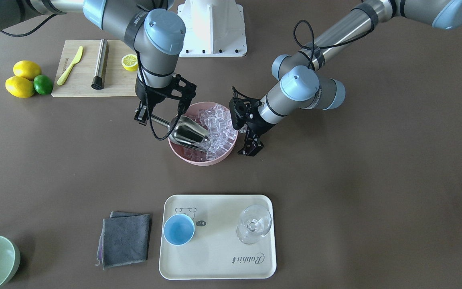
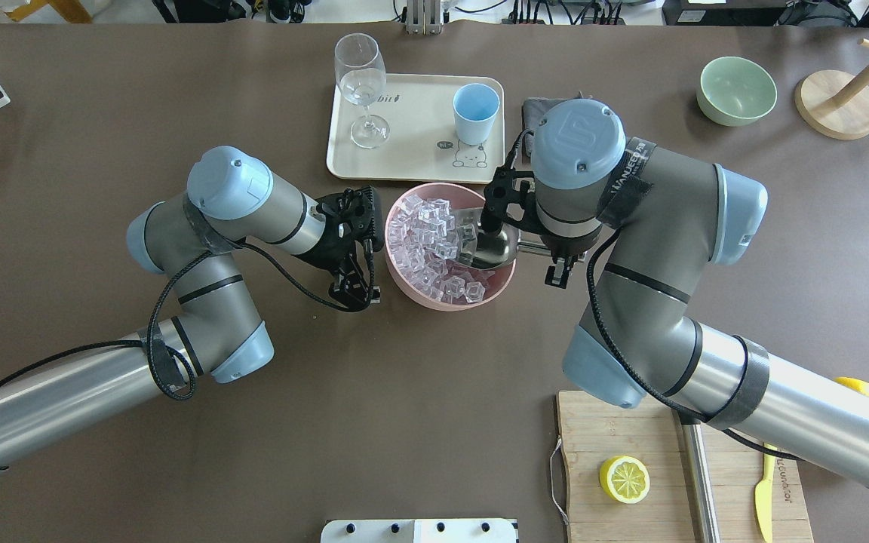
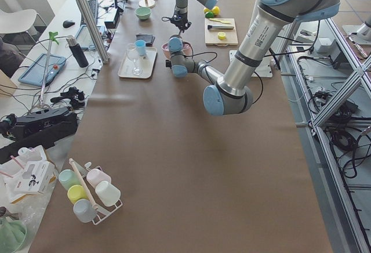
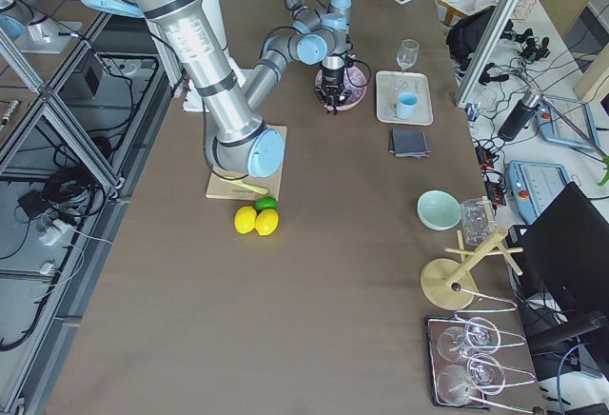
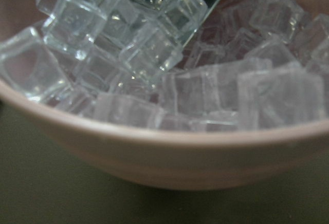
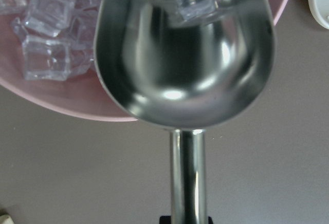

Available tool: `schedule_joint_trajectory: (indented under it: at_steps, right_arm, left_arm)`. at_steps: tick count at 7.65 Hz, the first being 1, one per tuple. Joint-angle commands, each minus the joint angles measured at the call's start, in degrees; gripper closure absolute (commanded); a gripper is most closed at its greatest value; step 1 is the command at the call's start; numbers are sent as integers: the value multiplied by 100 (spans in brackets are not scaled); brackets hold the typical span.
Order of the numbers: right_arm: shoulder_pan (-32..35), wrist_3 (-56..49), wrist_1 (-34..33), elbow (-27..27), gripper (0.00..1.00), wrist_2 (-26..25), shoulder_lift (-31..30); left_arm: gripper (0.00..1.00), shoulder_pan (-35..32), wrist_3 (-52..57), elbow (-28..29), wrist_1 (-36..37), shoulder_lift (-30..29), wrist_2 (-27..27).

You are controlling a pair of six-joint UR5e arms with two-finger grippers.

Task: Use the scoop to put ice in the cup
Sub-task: 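Lift the scoop loaded with ice out of the bowl with the right gripper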

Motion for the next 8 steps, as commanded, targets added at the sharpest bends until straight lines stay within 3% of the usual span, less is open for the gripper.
schedule_joint_trajectory:
  at_steps: [1,4,5,8]
  right_arm:
    - [330,119,466,6,100,643,-233]
    - [393,601,1424,-161,100,831,-506]
    - [410,759,1653,-118,100,1162,-541]
    - [857,1138,1690,382,100,1831,-646]
  left_arm:
    - [1,0,0,-2,0,9,0]
    - [1,0,9,-2,0,9,0]
    - [1,0,18,-11,0,9,0]
    - [1,0,18,-11,9,9,0]
